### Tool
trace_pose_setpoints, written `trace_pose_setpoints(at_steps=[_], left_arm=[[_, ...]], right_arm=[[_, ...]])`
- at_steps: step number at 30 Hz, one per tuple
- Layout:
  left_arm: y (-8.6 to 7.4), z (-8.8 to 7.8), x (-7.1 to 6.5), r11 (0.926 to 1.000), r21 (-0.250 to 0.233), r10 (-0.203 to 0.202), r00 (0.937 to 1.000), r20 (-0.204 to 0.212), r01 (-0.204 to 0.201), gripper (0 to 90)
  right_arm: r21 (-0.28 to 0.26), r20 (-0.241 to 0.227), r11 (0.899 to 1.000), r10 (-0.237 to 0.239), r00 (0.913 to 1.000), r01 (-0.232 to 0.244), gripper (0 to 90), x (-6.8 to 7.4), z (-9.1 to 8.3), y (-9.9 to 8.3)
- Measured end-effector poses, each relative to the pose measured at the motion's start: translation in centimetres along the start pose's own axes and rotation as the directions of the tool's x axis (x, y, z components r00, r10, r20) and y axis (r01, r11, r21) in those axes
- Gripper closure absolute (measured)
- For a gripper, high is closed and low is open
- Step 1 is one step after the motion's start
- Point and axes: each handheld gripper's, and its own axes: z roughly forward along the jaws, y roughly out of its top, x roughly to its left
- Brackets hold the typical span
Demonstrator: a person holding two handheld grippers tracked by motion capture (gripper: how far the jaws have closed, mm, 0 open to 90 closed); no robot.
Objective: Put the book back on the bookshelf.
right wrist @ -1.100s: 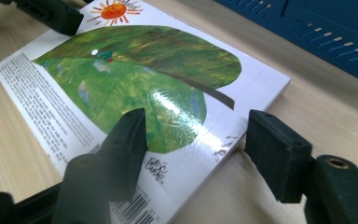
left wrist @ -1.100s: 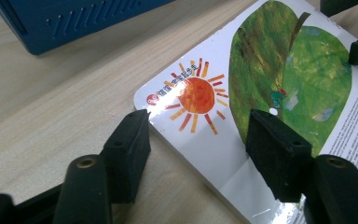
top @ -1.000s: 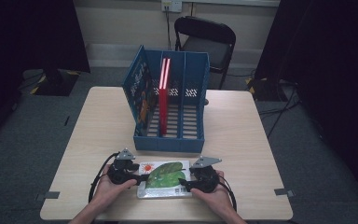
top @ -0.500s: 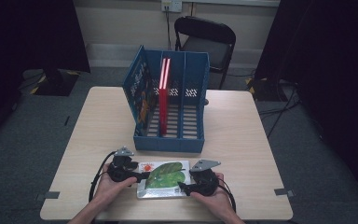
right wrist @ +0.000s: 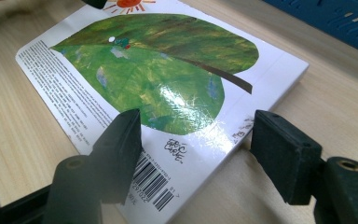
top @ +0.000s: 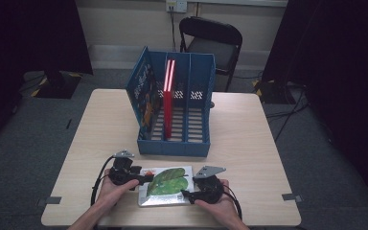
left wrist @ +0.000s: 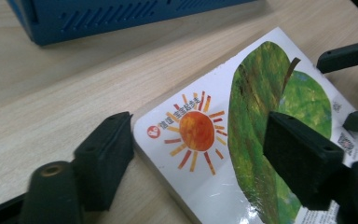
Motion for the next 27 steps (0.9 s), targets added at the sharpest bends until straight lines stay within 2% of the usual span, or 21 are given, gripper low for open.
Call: trace_pose_setpoints(at_steps=[2,4,9,11,14,19,27], left_arm=[[0.1,-0.3,0.2,0.9995,-0.013,-0.03,0.9993,0.022,0.03,28.1],[0.1,-0.5,0.3,0.9992,-0.016,-0.036,0.9988,0.032,0.037,28.6],[0.3,-0.6,0.2,0.999,-0.028,-0.033,0.9987,0.039,0.034,29.2],[0.4,-0.7,0.1,0.9989,-0.034,-0.03,0.9985,0.045,0.032,29.1],[0.5,-0.7,0.2,0.9988,-0.035,-0.033,0.9982,0.05,0.035,29.2],[0.6,-1.1,0.2,0.9976,-0.052,-0.043,0.9964,0.074,0.047,30.0],[0.9,-1.2,-0.2,0.9975,-0.064,-0.026,0.9964,0.08,0.031,29.6]], right_arm=[[-0.002,0.003,1.0,0.003,1.0,-0.003,33.6,0.0,0.0,-0.1],[-0.008,0.003,1.0,0.004,1.0,-0.004,31.1,0.1,0.0,-0.1],[0.0,-0.004,1.0,-0.008,1.0,0.008,24.7,0.5,0.0,-0.2],[0.006,-0.021,1.0,-0.01,0.9997,0.01,17.7,0.6,0.1,-0.3],[0.009,-0.025,1.0,-0.019,0.9995,0.02,14.6,0.8,0.1,-0.4],[0.015,-0.034,1.0,-0.027,0.9991,0.027,13.3,0.8,0.0,-0.4],[0.013,-0.046,0.999,-0.046,0.9979,0.046,11.5,0.8,-0.2,-0.6]])
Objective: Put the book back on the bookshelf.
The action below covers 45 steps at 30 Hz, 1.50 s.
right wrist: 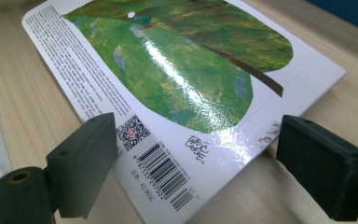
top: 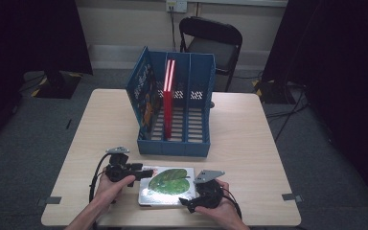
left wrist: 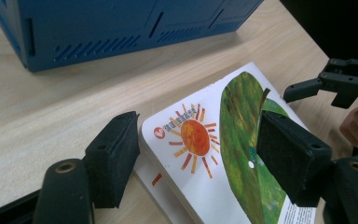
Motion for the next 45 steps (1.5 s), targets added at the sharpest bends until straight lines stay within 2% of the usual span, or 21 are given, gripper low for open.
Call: trace_pose_setpoints(at_steps=[9,14,22,26,32,35,37,45], left_arm=[[0.18,-0.29,-0.19,0.9997,-0.02,-0.014,0.9996,0.024,0.015,29.9],[0.42,-0.56,-0.36,0.9988,-0.042,-0.024,0.9988,0.043,0.025,29.9],[0.56,-0.52,-0.39,0.9986,-0.046,-0.022,0.9987,0.047,0.024,30.0],[0.61,-0.67,-0.36,0.9971,-0.059,-0.044,0.9968,0.067,0.048,30.1],[0.57,-0.74,-0.21,0.9959,-0.066,-0.057,0.9951,0.081,0.063,31.9],[0.58,-0.57,-0.26,0.9957,-0.067,-0.059,0.9949,0.083,0.064,31.5],[0.64,-0.57,-0.28,0.9951,-0.072,-0.062,0.9944,0.085,0.069,31.4],[0.71,-0.75,-0.44,0.9911,-0.092,-0.086,0.9906,0.106,0.096,30.8]], right_arm=[[0.003,-0.012,1.0,-0.023,0.9997,0.023,10.5,0.06,-0.19,-0.06],[-0.007,-0.024,1.0,-0.009,0.9997,0.009,10.3,-0.12,-0.25,-0.15],[0.002,-0.034,1.0,-0.024,0.9991,0.024,9.9,-0.14,-0.38,-0.08],[0.0,-0.033,1.0,-0.023,0.9992,0.023,9.7,-0.09,-0.4,-0.12],[-0.005,-0.037,1.0,-0.021,0.9991,0.02,9.6,-0.08,-0.46,-0.19],[0.019,-0.044,0.999,-0.049,0.9978,0.05,6.9,0.17,-0.48,-0.07],[0.028,-0.031,0.997,-0.077,0.9965,0.078,6.8,0.43,-0.45,-0.1],[0.023,-0.022,0.995,-0.099,0.9948,0.099,5.9,0.68,-0.41,-0.29]])
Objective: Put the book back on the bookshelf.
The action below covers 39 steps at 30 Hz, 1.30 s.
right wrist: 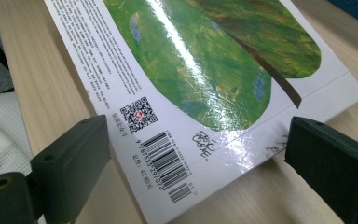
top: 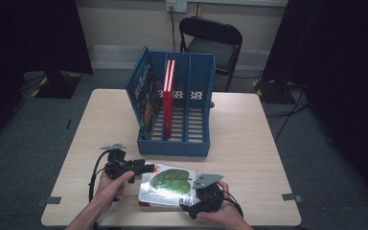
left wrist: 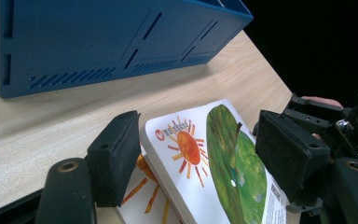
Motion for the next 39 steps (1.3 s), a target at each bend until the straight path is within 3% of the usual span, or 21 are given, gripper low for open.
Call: trace_pose_setpoints(at_steps=[2,5,7,8,9,10,14,20,23,27,28,32,36,39], left_arm=[[0.0,0.0,0.0,1.0,-0.001,0.003,1.0,0.001,-0.003,30.8],[-0.3,0.0,-0.1,0.9997,0.011,-0.024,0.9995,0.023,0.024,31.7],[-0.8,0.3,-0.2,0.9982,0.045,-0.043,0.9957,0.082,0.039,37.6],[-1.0,0.5,-0.5,0.9977,0.06,-0.035,0.9964,0.077,0.031,37.7],[-1.0,0.5,-0.9,0.9978,0.066,-0.006,0.9991,0.042,0.004,38.6],[-0.9,0.6,-1.0,0.9975,0.07,0.003,0.9991,0.043,-0.006,38.8],[-0.9,0.8,-0.6,0.995,0.099,-0.023,0.9975,0.066,0.017,44.4],[-1.2,1.9,-1.1,0.9893,0.145,-0.004,0.9919,0.127,-0.014,55.4],[-1.2,2.0,-0.6,0.9872,0.159,-0.022,0.9892,0.145,-0.001,63.7],[-1.3,2.3,-0.4,0.984,0.178,-0.038,0.9861,0.162,0.008,64.5],[-1.3,2.5,-0.4,0.9799,0.199,-0.045,0.9852,0.166,0.011,64.3],[-1.3,2.5,-0.4,0.9796,0.2,-0.049,0.9841,0.171,0.014,64.0],[-1.4,2.8,0.1,0.9672,0.254,-0.046,0.9793,0.197,-0.006,61.6],[-1.4,2.8,0.1,0.97,0.243,-0.042,0.973,0.227,-0.015,64.4]], right_arm=[[-0.002,0.0,1.0,0.002,1.0,-0.002,5.9,0.0,0.0,0.0],[-0.008,-0.003,1.0,0.011,0.9999,-0.011,5.7,0.0,0.0,-0.1],[-0.017,-0.014,1.0,0.025,0.9996,-0.026,5.7,-0.2,-0.1,-0.2],[-0.019,-0.023,0.999,0.033,0.9992,-0.033,5.7,-0.3,-0.1,-0.2],[-0.021,-0.027,0.999,0.039,0.9989,-0.039,5.7,-0.3,-0.1,-0.3],[-0.02,-0.025,0.999,0.037,0.999,-0.037,5.7,-0.3,-0.1,-0.3],[-0.024,-0.029,0.999,0.042,0.9987,-0.043,5.6,-0.3,-0.1,-0.3],[-0.028,-0.044,0.998,0.054,0.9976,-0.055,5.7,-0.5,-0.1,-0.2],[-0.026,-0.05,0.998,0.051,0.9974,-0.052,5.7,-0.6,-0.1,-0.1],[-0.016,-0.049,0.999,0.031,0.9983,-0.032,5.7,-0.6,0.0,0.2],[-0.012,-0.047,0.999,0.03,0.9985,-0.031,5.7,-0.6,0.0,0.2],[-0.016,-0.051,1.0,0.025,0.9984,-0.026,5.6,-0.6,0.1,0.2],[-0.018,-0.047,1.0,0.018,0.9987,-0.019,5.6,-0.6,0.2,0.3],[-0.007,-0.055,1.0,0.016,0.9984,-0.016,5.9,-0.7,0.2,0.5]])
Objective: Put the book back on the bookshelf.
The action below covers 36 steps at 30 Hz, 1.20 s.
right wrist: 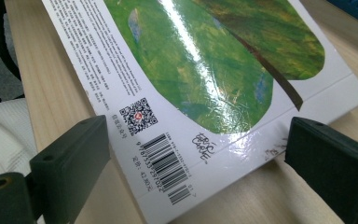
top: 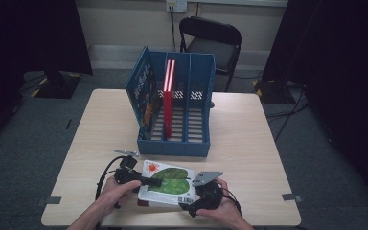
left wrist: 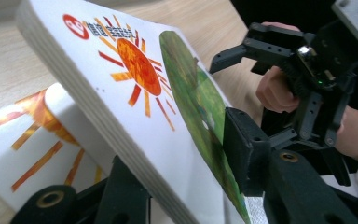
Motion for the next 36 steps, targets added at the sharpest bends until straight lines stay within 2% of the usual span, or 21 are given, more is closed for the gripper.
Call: trace_pose_setpoints(at_steps=[2,6,8,11,13,17,21,22,24,26,30,36], left_arm=[[0.0,-0.1,0.0,1.0,-0.003,-0.001,0.9997,0.023,0.002,67.1],[-0.1,-0.2,-0.1,0.9998,-0.003,0.021,0.9997,0.014,-0.021,67.6],[-0.1,-0.2,-0.3,0.9995,-0.005,0.03,0.9995,0.007,-0.03,67.6],[-0.1,-0.3,-0.7,0.9981,-0.013,0.06,0.9982,-0.002,-0.06,67.5],[-0.1,-0.3,-1.0,0.996,-0.018,0.088,0.9961,-0.005,-0.088,67.5],[-0.3,-0.5,-1.8,0.9894,-0.021,0.143,0.9895,-0.022,-0.144,68.0],[-0.6,-0.6,-2.6,0.9799,-0.023,0.197,0.9796,-0.039,-0.198,68.4],[-0.6,-0.6,-2.7,0.9784,-0.023,0.205,0.978,-0.039,-0.206,68.6],[-0.6,-0.6,-2.8,0.9753,-0.021,0.219,0.975,-0.038,-0.22,69.1],[-0.7,-0.6,-2.9,0.9724,-0.016,0.232,0.9719,-0.039,-0.233,69.3],[-0.9,-0.7,-3.3,0.9614,-0.001,0.275,0.9605,-0.044,-0.275,70.8],[-1.0,-0.7,-3.5,0.955,0.002,0.296,0.954,-0.045,-0.297,71.4]], right_arm=[[-0.001,-0.009,1.0,0.005,1.0,-0.005,6.5,-0.1,-0.1,0.1],[-0.007,-0.027,1.0,0.017,0.9995,-0.017,11.6,-0.3,-0.3,0.2],[-0.021,-0.018,1.0,0.016,0.9997,-0.017,15.2,-0.4,-0.6,0.2],[-0.037,0.007,0.998,0.047,0.9989,-0.047,14.6,-0.9,-0.9,0.1],[-0.046,0.006,0.997,0.069,0.9976,-0.069,14.6,-1.3,-1.0,0.1],[-0.05,0.005,0.995,0.091,0.9958,-0.091,14.4,-1.7,-1.1,0.1],[-0.039,0.012,0.993,0.109,0.994,-0.108,13.9,-1.9,-0.9,0.1],[-0.033,0.0,0.99,0.134,0.9909,-0.134,13.3,-2.1,-0.8,0.1],[-0.04,-0.011,0.988,0.15,0.9887,-0.15,12.8,-2.3,-0.8,0.0],[-0.044,-0.011,0.987,0.151,0.9885,-0.151,12.8,-2.4,-0.9,0.0],[-0.05,-0.038,0.987,0.154,0.9873,-0.156,12.1,-2.3,-0.8,0.1],[-0.066,-0.04,0.991,0.117,0.9923,-0.12,13.4,-1.8,-0.7,0.5]])
